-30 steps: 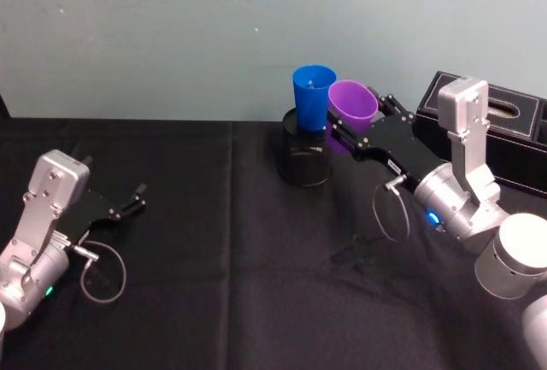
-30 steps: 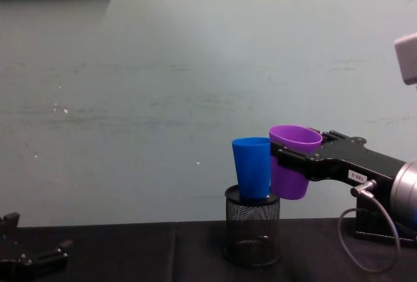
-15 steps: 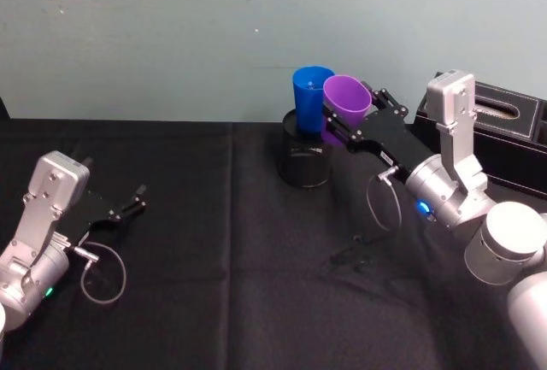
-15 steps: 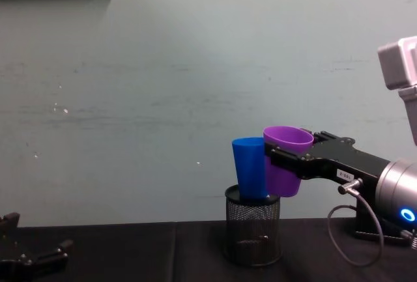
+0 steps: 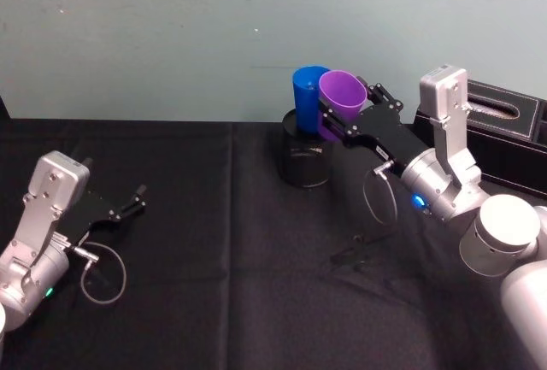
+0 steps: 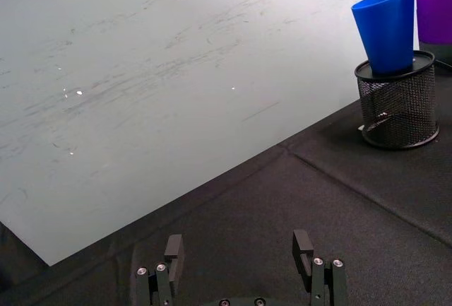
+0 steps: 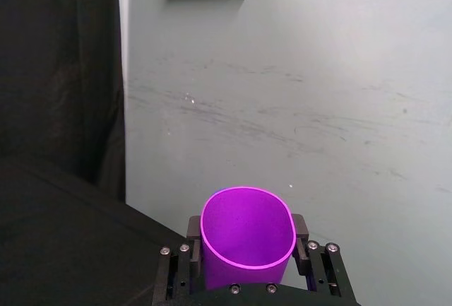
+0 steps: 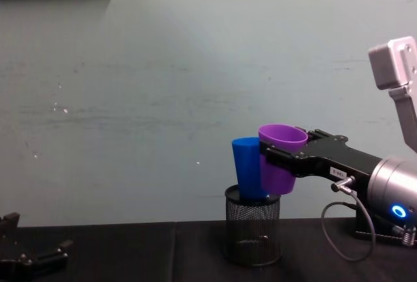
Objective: Pick up one cup with a gripper and tap it against the other cup.
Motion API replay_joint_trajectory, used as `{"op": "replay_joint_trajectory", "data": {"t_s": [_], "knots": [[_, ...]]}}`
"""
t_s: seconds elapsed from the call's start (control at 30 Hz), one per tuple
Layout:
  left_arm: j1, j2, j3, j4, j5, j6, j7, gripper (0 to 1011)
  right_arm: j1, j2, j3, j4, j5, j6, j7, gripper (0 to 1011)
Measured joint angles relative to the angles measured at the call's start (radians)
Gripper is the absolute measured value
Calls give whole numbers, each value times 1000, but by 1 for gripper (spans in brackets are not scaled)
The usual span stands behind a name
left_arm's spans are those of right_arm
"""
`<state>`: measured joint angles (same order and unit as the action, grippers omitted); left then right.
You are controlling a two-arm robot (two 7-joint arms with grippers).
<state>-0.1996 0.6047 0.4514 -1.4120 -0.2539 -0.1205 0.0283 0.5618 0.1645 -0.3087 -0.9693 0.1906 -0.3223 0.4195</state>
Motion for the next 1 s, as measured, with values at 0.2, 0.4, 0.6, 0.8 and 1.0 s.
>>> {"op": "replay_joint_trajectory", "data": {"t_s": [0.2,0.4,0.6,0.8,1.0], "knots": [[0,0,0,0,0,0,0,1011,22,-10,-1,35,-5,-14,5,738],[0,0,0,0,0,0,0,1011,38,-19,-1,65,-8,-26,7,738],[0,0,0,0,0,0,0,1011,49,-26,2,82,-9,-32,11,738],[0,0,0,0,0,0,0,1011,51,-28,3,87,-10,-33,13,738],[0,0,0,0,0,0,0,1011,51,-28,6,86,-10,-31,13,738]]}}
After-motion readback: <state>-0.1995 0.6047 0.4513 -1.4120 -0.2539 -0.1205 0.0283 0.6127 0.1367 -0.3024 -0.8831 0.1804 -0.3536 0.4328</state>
